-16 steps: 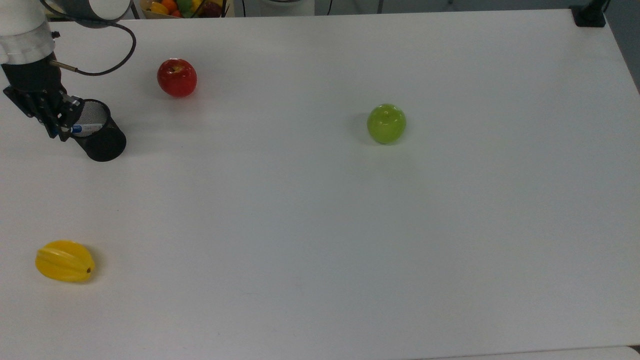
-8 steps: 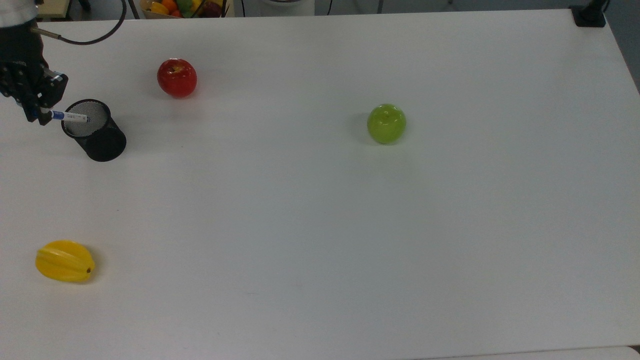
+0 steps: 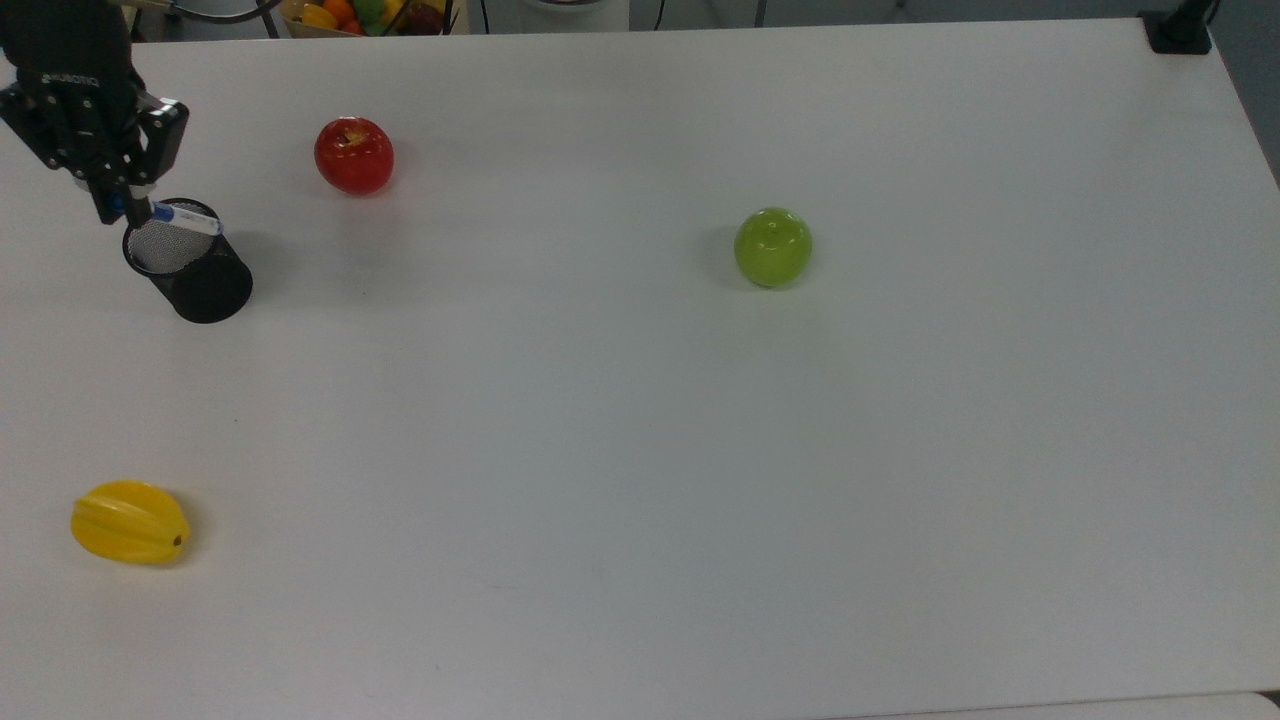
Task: Take marker pen
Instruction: 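Lift the blue-capped marker up out of the pen cup, then carry the marker across the table toward the green apple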
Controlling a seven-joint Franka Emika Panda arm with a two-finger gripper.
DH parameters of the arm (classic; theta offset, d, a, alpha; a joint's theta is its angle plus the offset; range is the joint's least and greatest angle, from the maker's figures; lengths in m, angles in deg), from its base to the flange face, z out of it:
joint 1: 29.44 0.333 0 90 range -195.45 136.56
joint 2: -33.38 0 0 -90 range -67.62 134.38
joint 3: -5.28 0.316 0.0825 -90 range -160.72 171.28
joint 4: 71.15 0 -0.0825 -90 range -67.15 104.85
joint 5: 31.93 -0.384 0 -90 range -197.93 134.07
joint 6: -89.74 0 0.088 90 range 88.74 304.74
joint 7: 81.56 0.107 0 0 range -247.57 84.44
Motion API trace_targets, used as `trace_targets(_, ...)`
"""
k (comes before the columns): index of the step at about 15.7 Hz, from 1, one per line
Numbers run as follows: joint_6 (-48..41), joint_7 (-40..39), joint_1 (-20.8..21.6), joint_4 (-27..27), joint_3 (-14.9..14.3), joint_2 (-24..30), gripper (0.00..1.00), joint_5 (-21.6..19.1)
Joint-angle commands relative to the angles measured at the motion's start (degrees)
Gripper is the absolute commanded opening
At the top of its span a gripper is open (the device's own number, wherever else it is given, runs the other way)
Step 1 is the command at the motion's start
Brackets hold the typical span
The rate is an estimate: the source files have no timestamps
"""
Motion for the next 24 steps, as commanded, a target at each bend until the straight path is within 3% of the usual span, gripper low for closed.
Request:
trace_targets(1,-3.45,2.59,4.76,1.88,-1.44,2.69,0.08,-1.21)
trace_targets(7,-6.97,7.43,10.66,1.88,-2.41,3.31,0.08,-1.12)
trace_targets(14,-8.02,13.14,13.48,3.73,0.31,3.04,0.08,-1.04)
trace_targets(17,-12.67,13.85,14.26,3.64,2.51,1.56,0.08,-0.68)
trace_targets(24,-15.23,15.17,19.19,3.64,2.60,-4.77,0.08,-0.07)
